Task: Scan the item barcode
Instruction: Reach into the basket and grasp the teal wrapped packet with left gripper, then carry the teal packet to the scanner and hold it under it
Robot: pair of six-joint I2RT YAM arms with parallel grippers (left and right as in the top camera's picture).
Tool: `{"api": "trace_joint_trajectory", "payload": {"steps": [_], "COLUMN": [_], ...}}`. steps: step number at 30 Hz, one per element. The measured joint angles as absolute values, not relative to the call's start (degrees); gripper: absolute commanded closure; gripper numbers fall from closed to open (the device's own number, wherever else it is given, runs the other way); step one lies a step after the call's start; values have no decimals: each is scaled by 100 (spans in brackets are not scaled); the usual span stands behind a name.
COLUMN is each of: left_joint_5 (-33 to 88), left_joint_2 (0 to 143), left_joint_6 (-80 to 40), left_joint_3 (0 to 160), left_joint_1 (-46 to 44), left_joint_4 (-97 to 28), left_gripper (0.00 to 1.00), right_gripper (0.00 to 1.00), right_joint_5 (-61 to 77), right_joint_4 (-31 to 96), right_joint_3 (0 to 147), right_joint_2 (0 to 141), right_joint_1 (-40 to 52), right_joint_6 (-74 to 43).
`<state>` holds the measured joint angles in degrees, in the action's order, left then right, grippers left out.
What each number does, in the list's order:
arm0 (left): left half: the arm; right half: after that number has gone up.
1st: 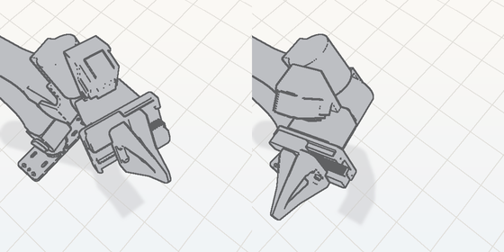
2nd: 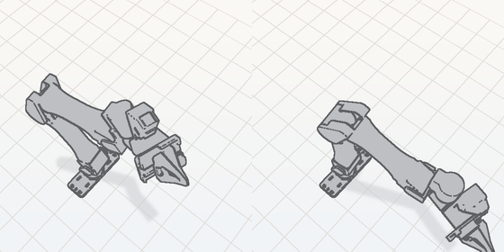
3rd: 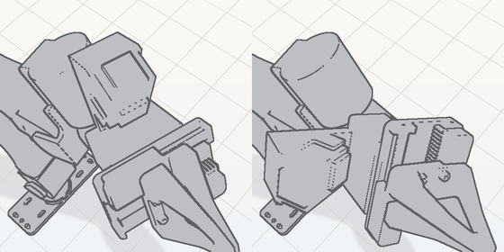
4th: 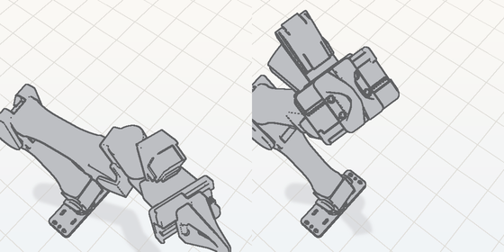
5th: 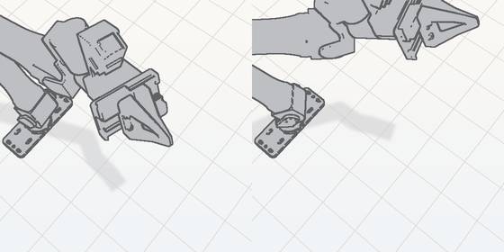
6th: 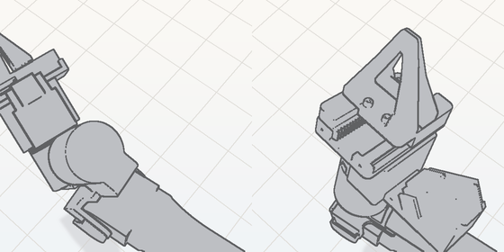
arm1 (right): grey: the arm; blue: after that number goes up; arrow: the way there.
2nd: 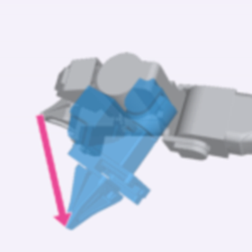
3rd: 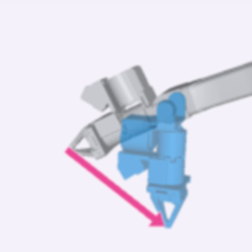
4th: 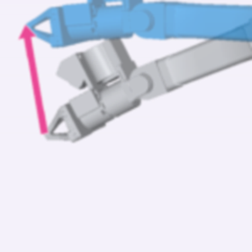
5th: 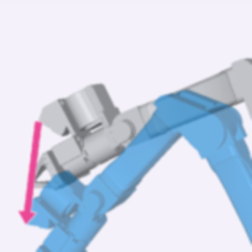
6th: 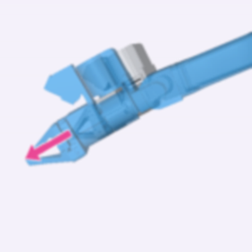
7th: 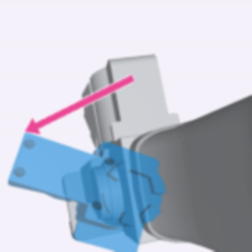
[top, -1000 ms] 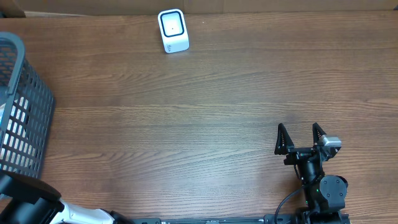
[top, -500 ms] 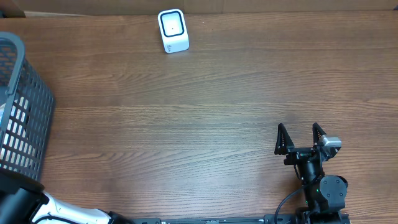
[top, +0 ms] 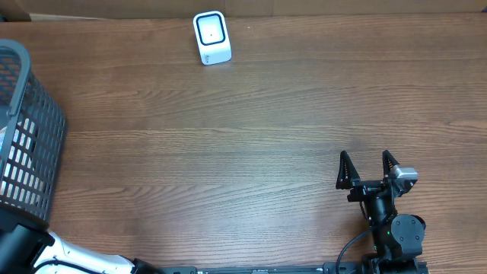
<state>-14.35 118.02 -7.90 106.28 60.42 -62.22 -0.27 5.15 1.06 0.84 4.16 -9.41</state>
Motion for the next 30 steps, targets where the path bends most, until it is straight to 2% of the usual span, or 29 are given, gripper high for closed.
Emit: {"api": "trace_joint_trajectory", "payload": {"steps": [9,12,18,21,24,30], "left_joint_5": [-989,-412,1675,2499,2786,1931], "left_joint_2": [11799,11799,11522,11006,10359,9767], "left_joint_6": [-862,-882,-1063,-1223,-1247,-1205], "left_joint_3": [11000,11463,12748,13122,13281,13419], "left_joint_1": [6005,5911,5443,4915,4104,1747], "left_joint_4": [-6764,-6908,-6921,-6930,-7168,-8416], "left_gripper": [96,96,96,95,96,96], "right_gripper": [0,0,0,0,0,0], "right_joint_5": [-25,-27,-25,-25,-27,-25], "right_joint_4": [517,513,515,513,515,515], "right_joint_3": [106,106,106,106,106,106], "right_joint_2": [84,84,84,84,84,84], "right_joint_1": [416,416,416,416,416,416], "right_joint_6": [-939,-941,-941,-945,-941,-943]}}
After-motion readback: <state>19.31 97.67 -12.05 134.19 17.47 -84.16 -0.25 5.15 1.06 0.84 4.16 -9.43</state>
